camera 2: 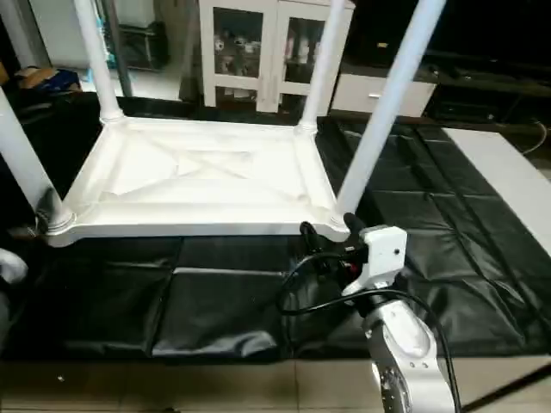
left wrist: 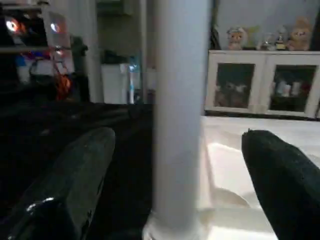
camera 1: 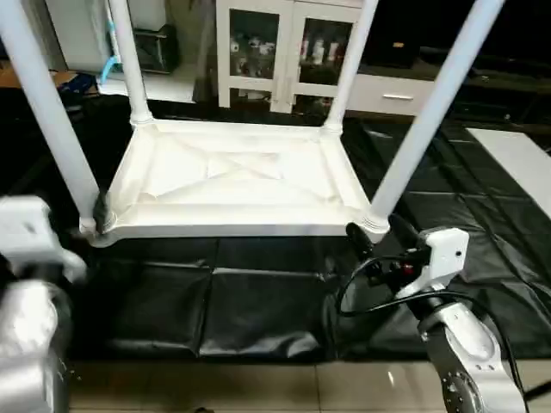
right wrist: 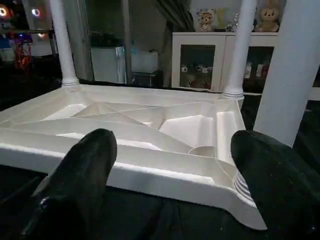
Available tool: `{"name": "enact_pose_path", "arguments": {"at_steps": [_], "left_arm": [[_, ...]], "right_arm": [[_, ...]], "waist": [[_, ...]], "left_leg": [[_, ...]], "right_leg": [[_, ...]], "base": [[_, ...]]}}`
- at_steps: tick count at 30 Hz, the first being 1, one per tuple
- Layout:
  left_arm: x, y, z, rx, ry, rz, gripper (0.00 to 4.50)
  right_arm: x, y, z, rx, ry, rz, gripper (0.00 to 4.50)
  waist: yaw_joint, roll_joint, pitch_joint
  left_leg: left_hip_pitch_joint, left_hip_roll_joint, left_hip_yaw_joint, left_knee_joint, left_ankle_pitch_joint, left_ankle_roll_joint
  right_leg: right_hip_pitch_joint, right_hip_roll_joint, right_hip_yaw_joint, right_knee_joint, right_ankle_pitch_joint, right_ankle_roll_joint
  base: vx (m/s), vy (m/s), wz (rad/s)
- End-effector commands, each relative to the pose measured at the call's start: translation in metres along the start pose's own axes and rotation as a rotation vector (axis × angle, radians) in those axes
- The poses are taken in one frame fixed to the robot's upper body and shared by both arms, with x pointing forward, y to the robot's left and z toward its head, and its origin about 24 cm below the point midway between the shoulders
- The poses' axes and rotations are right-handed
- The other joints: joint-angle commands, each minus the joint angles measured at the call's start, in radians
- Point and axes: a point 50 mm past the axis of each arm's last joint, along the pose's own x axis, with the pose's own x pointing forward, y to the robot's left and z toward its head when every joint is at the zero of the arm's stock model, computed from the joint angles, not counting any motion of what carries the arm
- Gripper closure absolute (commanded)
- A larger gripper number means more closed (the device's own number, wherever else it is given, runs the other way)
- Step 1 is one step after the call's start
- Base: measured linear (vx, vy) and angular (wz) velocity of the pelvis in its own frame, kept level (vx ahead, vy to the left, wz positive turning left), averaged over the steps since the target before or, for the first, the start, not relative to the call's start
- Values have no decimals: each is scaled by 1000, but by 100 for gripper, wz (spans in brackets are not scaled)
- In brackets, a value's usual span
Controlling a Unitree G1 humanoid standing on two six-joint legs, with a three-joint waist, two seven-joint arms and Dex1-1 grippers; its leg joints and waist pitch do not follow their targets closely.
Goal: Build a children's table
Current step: Rotate leg to tighten
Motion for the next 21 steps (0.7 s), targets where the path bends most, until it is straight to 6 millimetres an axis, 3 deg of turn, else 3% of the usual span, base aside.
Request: {"name": "enact_pose_path", "arguments": {"at_steps": [1, 6, 8, 10, 14, 15, 16, 17, 18, 21], "left_arm": [[9, 0, -1, -24, 24, -42, 4], [29, -15, 5, -117, 41, -162, 4], [32, -20, 5, -111, 47, -191, 4], [37, -23, 5, -106, 51, -192, 4], [48, -21, 5, -59, 56, -150, 4], [51, -20, 6, -47, 55, -137, 4], [53, -20, 6, -45, 55, -128, 4], [54, -20, 6, -46, 55, -124, 4], [57, -19, 7, -42, 59, -118, 4], [61, -17, 5, -33, 76, -91, 4]], "right_arm": [[4, 2, 7, -4, -18, 24, 43], [5, 3, 7, -4, -11, 27, 43], [5, 3, 7, -5, -10, 27, 43], [5, 3, 7, -6, -9, 25, 43], [4, 2, 7, -8, -11, 14, 43], [3, 2, 7, -9, -10, 13, 43], [3, 3, 8, -9, -11, 12, 43], [3, 3, 8, -10, -11, 12, 43], [3, 3, 8, -11, -12, 8, 43], [2, 3, 7, -6, -10, -3, 43]], "waist": [[-2, 22, -26], [3, 20, -29], [3, 20, -33], [1, 28, -34], [9, 20, -30], [13, 33, -31], [13, 24, -32], [16, 34, -33], [14, 30, -33], [15, 34, -40]], "left_leg": [[28, 69, -41, -118, -575, -133], [33, 73, -34, -122, -581, -139], [24, 74, -31, -126, -549, -140], [24, 74, -28, -130, -557, -147], [37, 74, -20, -121, -579, -134], [39, 75, -21, -120, -573, -132], [35, 76, -19, -122, -566, -130], [34, 77, -21, -124, -563, -133], [27, 78, -20, -128, -554, -133], [25, 78, -14, -127, -509, -128]], "right_leg": [[-25, -92, 51, -109, -354, -88], [-34, -96, 51, -106, -322, -92], [-30, -93, 48, -101, -270, -93], [-33, -87, 44, -99, -243, -90], [-50, -99, 53, -116, -332, -85], [-50, -102, 55, -117, -340, -82], [-49, -101, 54, -119, -342, -79], [-46, -101, 53, -116, -332, -80], [-42, -98, 50, -112, -307, -81], [-43, -91, 48, -103, -210, -88]], "base": [[0, 0, 0], [0, 0, 0], [0, 0, 0], [0, 0, 0], [0, 0, 0], [0, 0, 0], [0, 0, 0], [0, 0, 0], [0, 0, 0], [0, 0, 0]]}}
